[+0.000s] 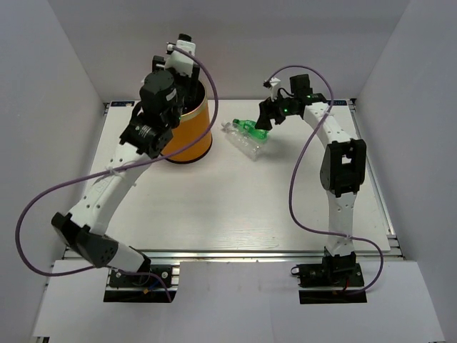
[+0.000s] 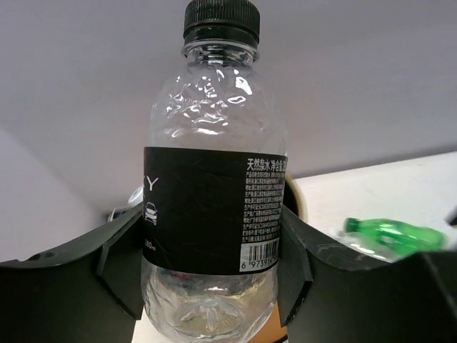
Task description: Put the plastic bottles in the bin
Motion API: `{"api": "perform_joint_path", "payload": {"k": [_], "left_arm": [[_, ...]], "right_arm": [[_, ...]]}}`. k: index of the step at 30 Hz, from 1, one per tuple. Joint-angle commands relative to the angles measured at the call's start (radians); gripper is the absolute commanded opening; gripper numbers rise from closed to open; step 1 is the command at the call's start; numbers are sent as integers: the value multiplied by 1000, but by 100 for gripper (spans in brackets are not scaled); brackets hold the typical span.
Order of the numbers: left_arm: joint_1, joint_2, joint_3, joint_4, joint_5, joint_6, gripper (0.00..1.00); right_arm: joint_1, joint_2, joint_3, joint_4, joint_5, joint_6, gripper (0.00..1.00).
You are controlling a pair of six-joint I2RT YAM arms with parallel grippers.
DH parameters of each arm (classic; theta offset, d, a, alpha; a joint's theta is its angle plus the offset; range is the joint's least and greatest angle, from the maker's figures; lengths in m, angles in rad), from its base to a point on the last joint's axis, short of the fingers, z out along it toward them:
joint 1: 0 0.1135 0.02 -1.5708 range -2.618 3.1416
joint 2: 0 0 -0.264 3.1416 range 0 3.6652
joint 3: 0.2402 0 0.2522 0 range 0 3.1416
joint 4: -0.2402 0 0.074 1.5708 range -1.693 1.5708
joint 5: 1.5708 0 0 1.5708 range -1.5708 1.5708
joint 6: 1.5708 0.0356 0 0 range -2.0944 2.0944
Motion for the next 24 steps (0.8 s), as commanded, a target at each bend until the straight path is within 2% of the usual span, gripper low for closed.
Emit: {"api": "perform_joint_path", "payload": {"k": [1, 6, 8, 9, 12, 13, 15, 16, 18, 21, 22, 24], "left_arm": [[80, 126, 56, -110, -131, -107, 20], [161, 303, 202, -247, -99, -196, 23], [180, 327, 211, -247, -99, -207, 38], [195, 349, 220, -247, -90, -207, 47], [223, 387, 271, -325, -61, -228, 65], [223, 398, 271, -337, -61, -239, 79], [233, 398, 271, -346, -30, -239, 87], [233, 374, 271, -346, -19, -239, 95], [233, 353, 283, -346, 8, -239, 100], [207, 304, 335, -357, 76, -221, 100], [207, 289, 345, -382, 196, -221, 100], [198, 243, 313, -382, 350, -221, 100]], "right_arm": [[44, 5, 13, -27, 15, 9, 85], [82, 7, 13, -53, 59, 14, 85], [101, 7, 11, -70, 75, 11, 90], [108, 10, 11, -70, 107, 11, 90], [122, 28, 14, -90, 144, 1, 90], [124, 33, 13, -92, 161, 4, 90], [136, 46, 9, -98, 191, -2, 90], [137, 50, 3, -96, 219, -5, 90], [150, 68, 2, -93, 241, -11, 90], [171, 91, -1, -93, 282, -22, 90], [176, 102, -1, -87, 299, -22, 90], [193, 122, -6, -70, 335, -22, 90]]}}
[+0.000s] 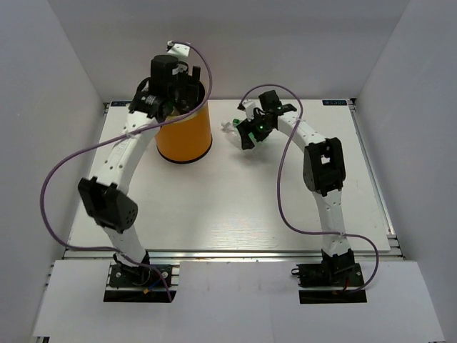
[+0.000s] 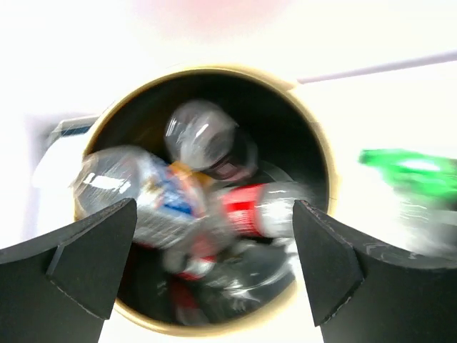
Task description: Put the plastic bottles in the bin
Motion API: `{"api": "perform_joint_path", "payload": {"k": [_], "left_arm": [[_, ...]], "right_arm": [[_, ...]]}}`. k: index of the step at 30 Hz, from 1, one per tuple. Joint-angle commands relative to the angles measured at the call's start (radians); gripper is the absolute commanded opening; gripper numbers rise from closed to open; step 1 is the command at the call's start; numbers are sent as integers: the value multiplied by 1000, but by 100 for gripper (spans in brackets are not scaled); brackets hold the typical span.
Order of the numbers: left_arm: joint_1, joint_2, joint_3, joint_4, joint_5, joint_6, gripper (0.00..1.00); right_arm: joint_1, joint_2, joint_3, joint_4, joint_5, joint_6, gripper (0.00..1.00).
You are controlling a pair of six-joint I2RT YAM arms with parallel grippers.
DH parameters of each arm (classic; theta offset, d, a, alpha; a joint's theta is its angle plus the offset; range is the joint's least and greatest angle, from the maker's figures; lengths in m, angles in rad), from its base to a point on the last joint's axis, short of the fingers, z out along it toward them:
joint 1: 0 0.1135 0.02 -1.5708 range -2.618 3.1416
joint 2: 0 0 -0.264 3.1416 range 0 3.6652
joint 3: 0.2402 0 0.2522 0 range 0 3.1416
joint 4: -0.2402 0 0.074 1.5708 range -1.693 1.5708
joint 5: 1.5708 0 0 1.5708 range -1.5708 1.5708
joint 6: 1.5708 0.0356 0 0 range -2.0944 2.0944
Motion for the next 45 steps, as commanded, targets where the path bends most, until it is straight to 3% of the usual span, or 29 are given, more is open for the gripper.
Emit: {"api": "perform_joint_path", "payload": {"k": [1, 3, 4, 7, 10, 11, 14, 18, 24, 27, 33, 36, 37, 41, 44, 45], "left_arm": [[-20, -213, -68, 22, 342, -18, 100], [-20, -313, -200, 82, 408, -72, 100], [-20, -424, -341, 117, 451, -83, 100], [-29, -574, -565, 196, 452, -121, 100], [-29, -714, -702, 196, 412, -149, 100], [-29, -741, -730, 184, 412, -167, 100], [-29, -832, -834, 174, 399, -210, 100], [-29, -910, -960, 173, 421, -265, 100], [-29, -1004, -1137, 173, 442, -310, 100], [-29, -1022, -1170, 162, 442, -310, 100], [-29, -1031, -1229, 142, 473, -330, 100], [-29, -1051, -1269, 154, 493, -354, 100], [-29, -1063, -1269, 154, 493, -363, 100], [-29, -1084, -1278, 144, 493, -373, 100], [-29, -1103, -1287, 118, 482, -373, 100], [-29, -1113, -1287, 118, 482, -382, 100]], "right_arm": [[34, 26, -7, 12, 81, -17, 90], [54, 37, -10, 26, 125, -26, 90], [59, 57, -10, 26, 133, -32, 89], [69, 66, -26, 35, 147, -46, 87], [69, 60, -31, 11, 115, -55, 58], [63, 46, -27, 2, 83, -65, 31], [37, -27, 10, -48, -8, -63, 0], [26, -185, -20, 0, -71, -31, 0], [28, -426, -148, 365, 104, 98, 0], [32, -445, -169, 523, 54, 122, 0], [75, -318, 4, 762, -227, 246, 0], [103, -180, 88, 962, -380, 344, 8], [111, -152, 104, 997, -401, 410, 14], [158, -8, 292, 1129, -407, 529, 16], [207, 32, 306, 1190, -392, 515, 21], [216, 36, 294, 1192, -393, 509, 27]]}}
